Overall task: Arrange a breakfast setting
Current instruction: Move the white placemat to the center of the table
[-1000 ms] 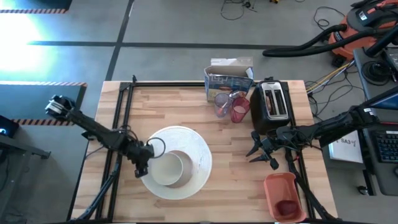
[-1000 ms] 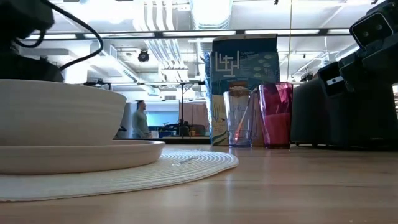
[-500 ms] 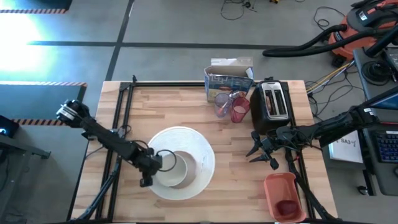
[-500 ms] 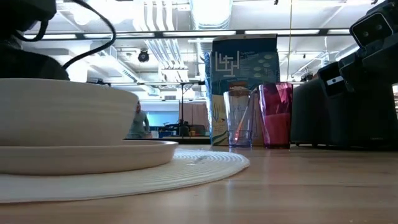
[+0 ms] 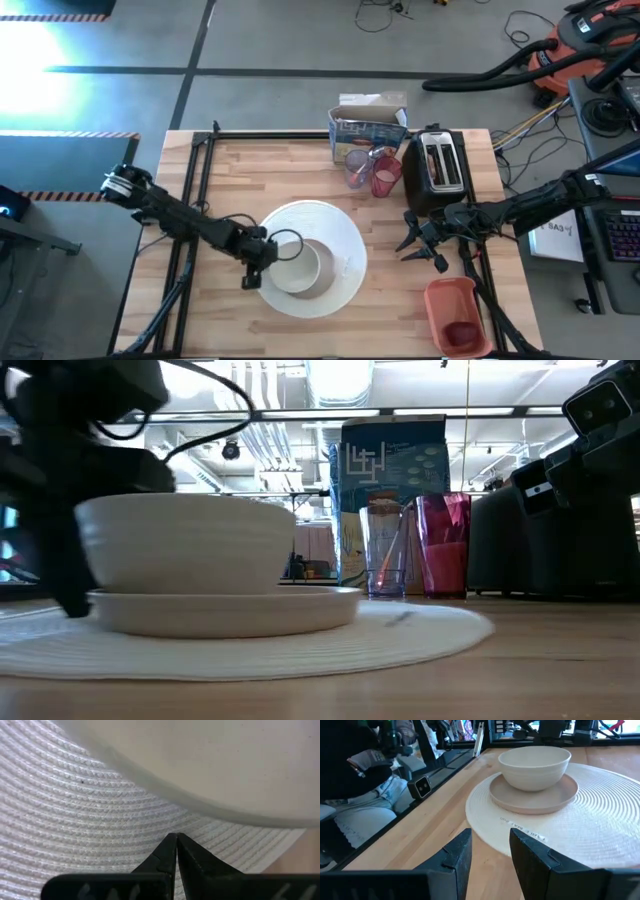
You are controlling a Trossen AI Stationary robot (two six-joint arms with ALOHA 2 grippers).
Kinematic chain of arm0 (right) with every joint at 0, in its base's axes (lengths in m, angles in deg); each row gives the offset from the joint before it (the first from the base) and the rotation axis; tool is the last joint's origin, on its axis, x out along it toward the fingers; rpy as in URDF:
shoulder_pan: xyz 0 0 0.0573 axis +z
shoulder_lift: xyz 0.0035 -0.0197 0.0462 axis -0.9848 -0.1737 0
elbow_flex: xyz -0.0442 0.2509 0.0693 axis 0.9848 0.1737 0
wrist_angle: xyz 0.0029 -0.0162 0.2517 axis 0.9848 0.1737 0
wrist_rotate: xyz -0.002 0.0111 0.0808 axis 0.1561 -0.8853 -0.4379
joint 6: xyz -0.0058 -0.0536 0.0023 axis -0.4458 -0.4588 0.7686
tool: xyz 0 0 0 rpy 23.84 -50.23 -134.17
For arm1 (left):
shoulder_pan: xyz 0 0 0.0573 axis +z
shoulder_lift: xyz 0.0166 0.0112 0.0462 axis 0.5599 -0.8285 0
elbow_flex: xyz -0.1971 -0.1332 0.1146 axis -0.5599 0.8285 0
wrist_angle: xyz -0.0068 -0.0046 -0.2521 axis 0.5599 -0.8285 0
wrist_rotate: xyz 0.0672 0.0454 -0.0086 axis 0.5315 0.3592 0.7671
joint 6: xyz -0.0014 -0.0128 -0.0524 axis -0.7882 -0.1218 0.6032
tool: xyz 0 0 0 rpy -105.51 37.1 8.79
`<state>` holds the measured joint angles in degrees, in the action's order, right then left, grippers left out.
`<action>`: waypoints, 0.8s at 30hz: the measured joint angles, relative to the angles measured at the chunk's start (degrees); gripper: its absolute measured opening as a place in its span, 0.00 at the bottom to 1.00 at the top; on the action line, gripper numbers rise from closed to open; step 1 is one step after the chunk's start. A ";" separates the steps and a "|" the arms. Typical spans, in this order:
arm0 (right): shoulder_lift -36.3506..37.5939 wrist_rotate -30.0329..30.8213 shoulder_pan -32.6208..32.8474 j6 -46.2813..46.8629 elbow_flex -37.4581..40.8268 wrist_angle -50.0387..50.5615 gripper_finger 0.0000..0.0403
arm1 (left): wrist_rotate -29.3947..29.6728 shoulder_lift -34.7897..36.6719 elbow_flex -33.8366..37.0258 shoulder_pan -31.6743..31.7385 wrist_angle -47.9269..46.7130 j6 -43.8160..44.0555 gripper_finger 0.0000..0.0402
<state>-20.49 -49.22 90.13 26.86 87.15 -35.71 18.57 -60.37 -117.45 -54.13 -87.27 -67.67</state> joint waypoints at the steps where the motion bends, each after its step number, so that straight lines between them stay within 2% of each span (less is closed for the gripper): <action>1: 0.00 0.00 -0.01 0.02 0.00 0.00 0.31 | 0.20 -0.60 -0.42 0.68 0.52 -1.37 0.00; 10: 0.01 0.01 -0.02 0.01 0.01 0.00 0.31 | 0.38 -5.80 -3.32 5.89 6.48 -10.84 0.00; 24: 0.01 0.00 0.00 0.01 0.00 0.00 0.31 | 0.19 -10.35 -7.57 11.51 8.82 -20.38 0.00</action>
<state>-20.48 -49.22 90.13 26.86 87.15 -35.71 18.76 -70.72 -125.01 -42.63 -78.45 -88.06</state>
